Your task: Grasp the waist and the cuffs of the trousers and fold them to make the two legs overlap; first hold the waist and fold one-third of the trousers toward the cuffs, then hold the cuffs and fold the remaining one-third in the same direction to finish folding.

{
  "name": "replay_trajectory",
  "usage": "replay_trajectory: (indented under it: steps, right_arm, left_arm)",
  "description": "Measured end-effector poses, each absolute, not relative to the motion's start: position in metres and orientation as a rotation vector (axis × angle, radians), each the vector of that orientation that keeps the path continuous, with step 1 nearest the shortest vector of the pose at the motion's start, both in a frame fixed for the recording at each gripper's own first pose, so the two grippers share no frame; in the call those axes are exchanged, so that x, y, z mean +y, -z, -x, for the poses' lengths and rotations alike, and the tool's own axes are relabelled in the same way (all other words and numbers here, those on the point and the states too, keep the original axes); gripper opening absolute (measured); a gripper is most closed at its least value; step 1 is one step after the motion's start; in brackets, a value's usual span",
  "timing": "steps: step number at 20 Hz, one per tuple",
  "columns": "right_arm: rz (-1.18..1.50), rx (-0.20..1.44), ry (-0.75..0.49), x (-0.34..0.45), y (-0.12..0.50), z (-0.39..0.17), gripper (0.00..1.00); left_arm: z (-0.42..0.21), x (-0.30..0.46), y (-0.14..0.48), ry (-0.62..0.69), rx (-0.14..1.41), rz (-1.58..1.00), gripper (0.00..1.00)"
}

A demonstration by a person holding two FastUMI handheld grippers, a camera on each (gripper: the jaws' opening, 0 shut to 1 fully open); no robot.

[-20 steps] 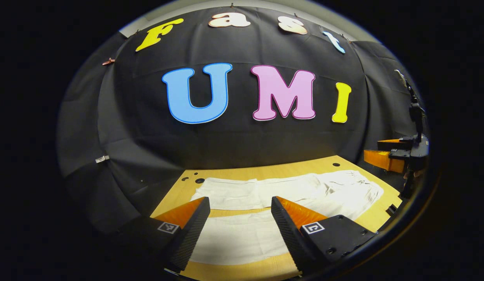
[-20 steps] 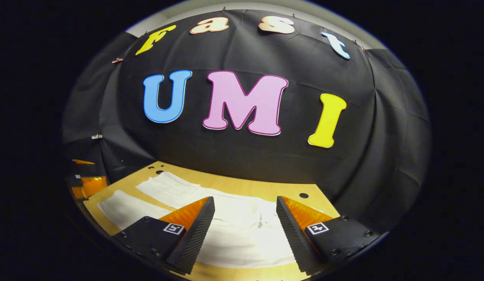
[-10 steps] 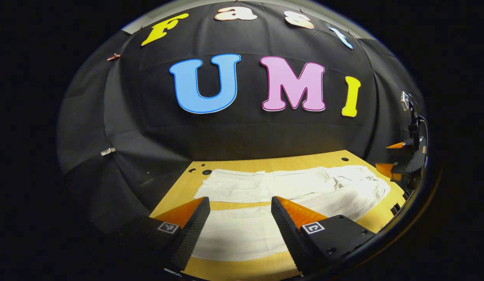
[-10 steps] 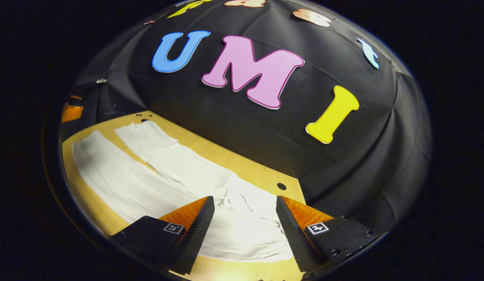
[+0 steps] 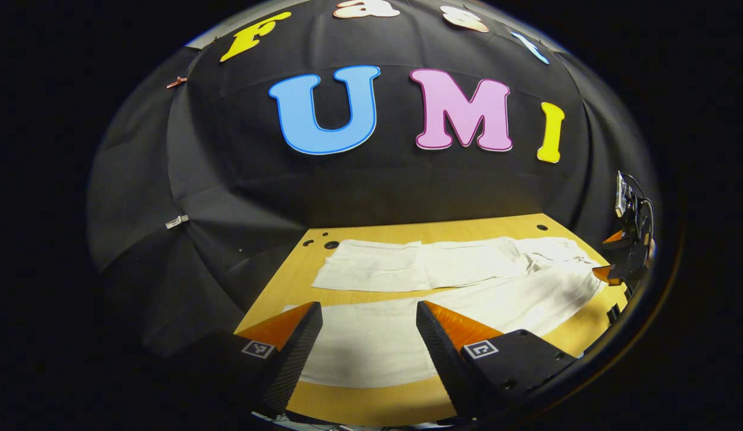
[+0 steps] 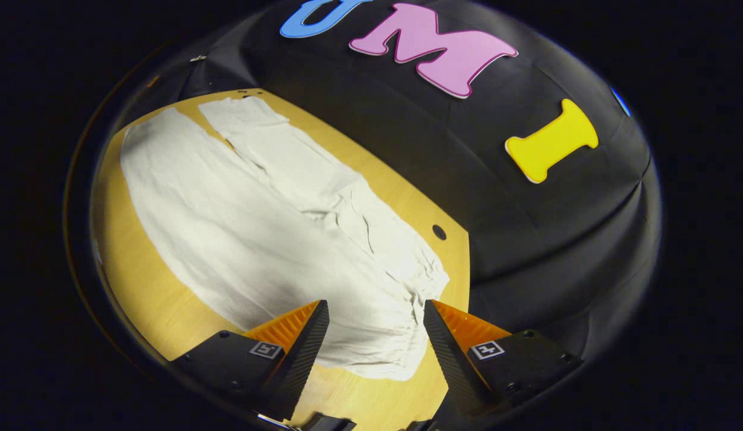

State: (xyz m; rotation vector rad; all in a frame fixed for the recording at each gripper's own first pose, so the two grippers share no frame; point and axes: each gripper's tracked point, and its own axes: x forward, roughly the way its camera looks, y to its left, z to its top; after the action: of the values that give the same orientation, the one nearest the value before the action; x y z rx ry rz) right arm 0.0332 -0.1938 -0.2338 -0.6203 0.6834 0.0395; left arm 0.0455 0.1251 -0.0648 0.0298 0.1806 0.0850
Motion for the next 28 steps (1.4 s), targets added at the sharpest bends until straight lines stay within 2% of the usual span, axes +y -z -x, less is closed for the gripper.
replay_trajectory:
  steps: [2, 5, 6, 15, 20, 22, 28]
  right_arm:
    - [0.607, 0.738, -0.069, -0.2, 0.251, -0.028, 0.98]
    - [0.661, 0.784, -0.106, -0.214, 0.265, -0.02, 0.98]
    - [0.687, 0.799, -0.119, -0.22, 0.268, -0.015, 0.98]
    - [0.873, 0.894, -0.253, -0.273, 0.294, 0.012, 0.98]
    - [0.911, 0.894, -0.288, -0.286, 0.308, -0.002, 0.98]
    - [0.904, 0.887, -0.292, -0.287, 0.309, -0.011, 0.95]
    - [0.977, 0.867, -0.299, -0.282, 0.311, -0.024, 0.94]
  left_arm:
    - [-0.042, 0.13, 0.076, -0.101, 0.215, -0.027, 0.98]
    - [-0.033, 0.134, 0.092, -0.129, 0.273, -0.021, 0.96]
    - [-0.03, 0.135, 0.097, -0.138, 0.286, -0.017, 0.98]
    - [-0.033, 0.113, 0.105, -0.157, 0.327, -0.021, 0.99]
    - [-0.035, 0.101, 0.112, -0.165, 0.341, -0.028, 0.99]
    - [-0.033, 0.101, 0.12, -0.177, 0.355, -0.013, 1.0]
    - [-0.023, 0.124, 0.146, -0.266, 0.39, 0.031, 1.0]
